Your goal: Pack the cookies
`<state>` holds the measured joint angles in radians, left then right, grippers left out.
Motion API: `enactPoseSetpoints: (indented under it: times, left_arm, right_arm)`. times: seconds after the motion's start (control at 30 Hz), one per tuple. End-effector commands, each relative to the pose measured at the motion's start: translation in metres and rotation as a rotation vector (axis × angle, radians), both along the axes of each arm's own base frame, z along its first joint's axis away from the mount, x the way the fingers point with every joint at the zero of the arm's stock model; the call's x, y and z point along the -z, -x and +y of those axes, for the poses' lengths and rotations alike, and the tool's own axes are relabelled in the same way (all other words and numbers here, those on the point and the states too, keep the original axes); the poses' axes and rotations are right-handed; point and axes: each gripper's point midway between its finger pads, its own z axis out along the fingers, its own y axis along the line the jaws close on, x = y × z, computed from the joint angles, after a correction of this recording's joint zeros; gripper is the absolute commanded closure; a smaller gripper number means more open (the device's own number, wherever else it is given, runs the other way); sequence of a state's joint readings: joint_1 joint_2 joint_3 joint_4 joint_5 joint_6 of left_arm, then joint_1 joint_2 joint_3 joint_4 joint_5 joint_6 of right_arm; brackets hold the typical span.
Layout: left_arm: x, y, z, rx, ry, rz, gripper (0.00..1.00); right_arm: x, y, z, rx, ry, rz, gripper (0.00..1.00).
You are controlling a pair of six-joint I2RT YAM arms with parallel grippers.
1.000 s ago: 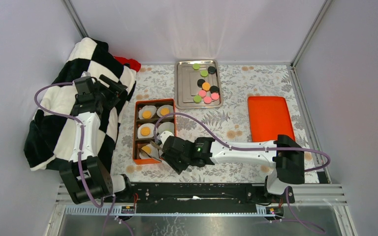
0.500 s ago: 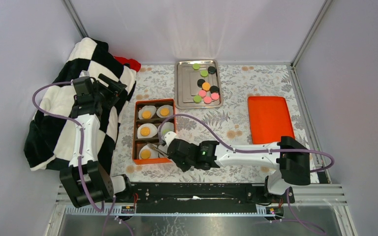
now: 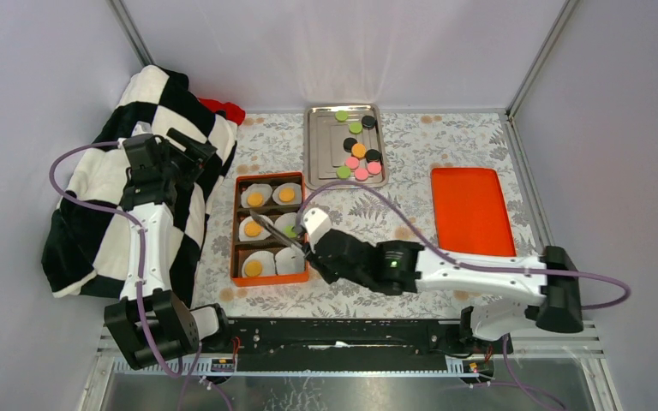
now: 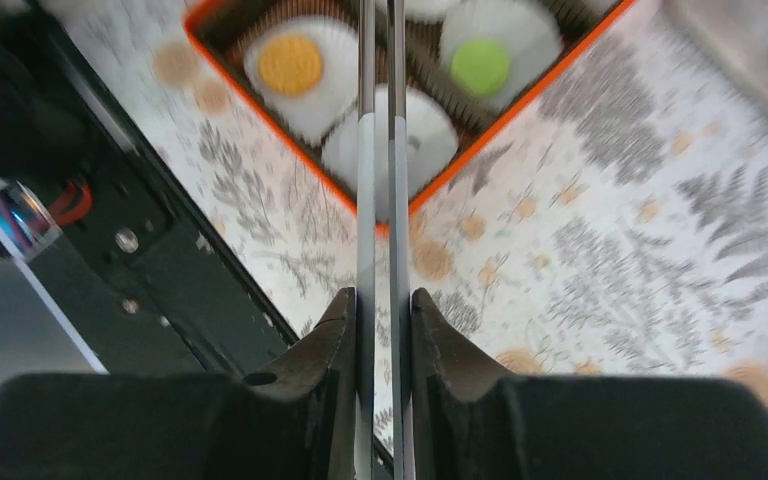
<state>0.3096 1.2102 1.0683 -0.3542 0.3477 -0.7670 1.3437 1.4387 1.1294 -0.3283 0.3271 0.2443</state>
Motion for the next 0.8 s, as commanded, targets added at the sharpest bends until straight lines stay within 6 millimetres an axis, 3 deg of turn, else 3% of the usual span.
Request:
enactPoseSetpoints:
  times: [0.0, 0.07, 0.13, 0.4, 0.53, 0.77]
  left_arm:
    - [-0.016, 0.0, 0.007, -0.021, -0.047, -0.043, 0.26]
    - [-0.016, 0.0, 0.007, -0.02, -0.043, -0.044, 0.27]
    - [-0.013, -0.002, 0.005, -0.01, -0.036, -0.044, 0.27]
    - [-0.008, -0.007, -0.011, 0.036, -0.024, -0.037, 0.26]
    - [-0.002, -0.007, -0.012, 0.041, -0.024, -0.021, 0.25]
    - [0.007, -0.008, -0.01, 0.041, -0.028, -0.001, 0.25]
  right_arm:
    - [-0.109, -0.023, -0.003, 0.081, -0.225, -0.177, 1.0]
    - [-0.119, -0.04, -0.016, 0.175, -0.179, -0.235, 1.0]
    - [-0.114, -0.062, -0.03, 0.283, -0.075, -0.295, 1.0]
    - [-0.034, -0.165, -0.07, 0.524, 0.163, -0.135, 1.0]
    - [-0.018, -0.182, -0.067, 0.529, 0.181, -0.1, 0.98]
    - [0.004, -0.187, -0.075, 0.578, 0.193, -0.023, 0.78]
